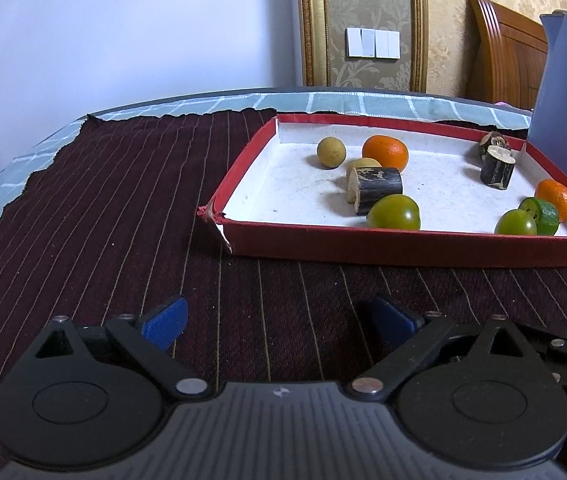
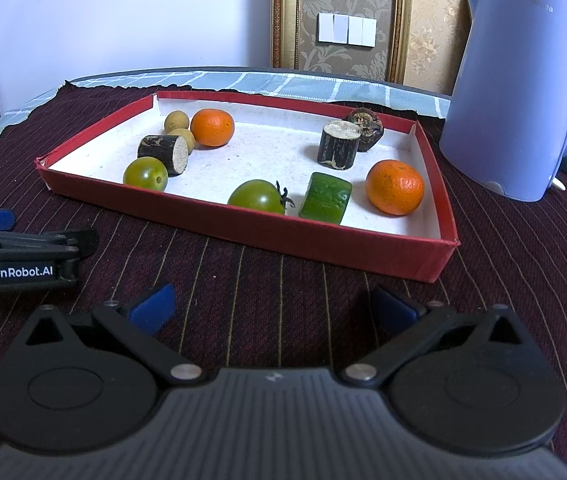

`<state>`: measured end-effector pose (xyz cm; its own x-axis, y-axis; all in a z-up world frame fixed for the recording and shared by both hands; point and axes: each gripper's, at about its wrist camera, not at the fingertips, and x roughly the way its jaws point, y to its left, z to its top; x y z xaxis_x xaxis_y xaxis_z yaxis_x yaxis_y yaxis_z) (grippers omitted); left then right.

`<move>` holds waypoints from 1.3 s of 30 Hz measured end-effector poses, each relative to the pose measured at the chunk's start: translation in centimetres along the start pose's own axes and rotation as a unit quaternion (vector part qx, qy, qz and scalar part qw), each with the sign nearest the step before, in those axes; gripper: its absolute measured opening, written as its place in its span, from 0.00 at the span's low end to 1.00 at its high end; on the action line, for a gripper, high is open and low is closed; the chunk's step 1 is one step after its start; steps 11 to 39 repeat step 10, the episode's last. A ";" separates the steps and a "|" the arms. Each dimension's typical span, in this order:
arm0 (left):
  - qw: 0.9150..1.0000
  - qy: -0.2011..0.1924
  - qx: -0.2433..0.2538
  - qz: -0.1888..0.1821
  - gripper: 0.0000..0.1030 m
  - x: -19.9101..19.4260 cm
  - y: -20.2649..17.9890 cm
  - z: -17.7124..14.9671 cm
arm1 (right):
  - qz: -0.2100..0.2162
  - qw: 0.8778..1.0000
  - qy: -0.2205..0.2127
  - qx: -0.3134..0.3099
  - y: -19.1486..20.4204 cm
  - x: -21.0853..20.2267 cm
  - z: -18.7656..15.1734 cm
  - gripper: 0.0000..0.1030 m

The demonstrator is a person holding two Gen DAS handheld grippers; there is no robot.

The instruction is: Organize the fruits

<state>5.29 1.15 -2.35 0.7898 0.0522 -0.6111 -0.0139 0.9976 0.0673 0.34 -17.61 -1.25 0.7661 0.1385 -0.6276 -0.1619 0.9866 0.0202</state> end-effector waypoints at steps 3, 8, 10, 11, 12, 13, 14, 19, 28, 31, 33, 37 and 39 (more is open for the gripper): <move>1.000 0.000 0.000 -0.002 0.96 0.0 0.0 0.0 | 0.000 1.000 0.000 0.000 0.0 0.0 0.0 1.00; 1.000 0.000 -0.001 -0.003 0.96 0.0 0.1 0.0 | 0.000 1.000 0.000 0.000 0.0 0.0 0.0 1.00; 1.000 0.001 -0.002 -0.004 0.96 0.0 0.1 0.0 | 0.000 1.000 0.000 0.000 0.0 0.0 0.0 1.00; 1.000 0.001 -0.002 -0.004 0.96 0.0 0.1 0.0 | 0.000 1.000 0.000 0.000 0.0 0.0 0.0 1.00; 1.000 0.001 -0.002 -0.004 0.96 0.0 0.1 0.0 | 0.000 1.000 0.000 0.000 0.0 0.0 0.0 1.00; 1.000 0.001 -0.002 -0.004 0.96 0.0 0.1 0.0 | 0.000 1.000 0.000 0.000 0.0 0.0 0.0 1.00; 1.000 0.001 -0.002 -0.004 0.96 0.0 0.1 0.0 | 0.000 1.000 0.000 0.000 0.0 0.0 0.0 1.00; 1.000 0.001 -0.002 -0.004 0.96 0.0 0.1 0.0 | 0.000 1.000 0.000 0.000 0.0 0.0 0.0 1.00; 1.000 0.001 -0.002 -0.004 0.96 0.0 0.1 0.0 | 0.000 1.000 0.000 0.000 0.0 0.0 0.0 1.00; 1.000 0.001 -0.002 -0.004 0.96 0.0 0.1 0.0 | 0.000 1.000 0.000 0.000 0.0 0.0 0.0 1.00; 1.000 0.001 -0.002 -0.004 0.96 0.0 0.1 0.0 | 0.000 1.000 0.000 0.000 0.0 0.0 0.0 1.00; 1.000 0.001 -0.002 -0.004 0.96 0.0 0.1 0.0 | 0.000 1.000 0.000 0.000 0.0 0.0 0.0 1.00; 1.000 0.001 -0.002 -0.004 0.96 0.0 0.1 0.0 | 0.000 1.000 0.000 0.000 0.0 0.0 0.0 1.00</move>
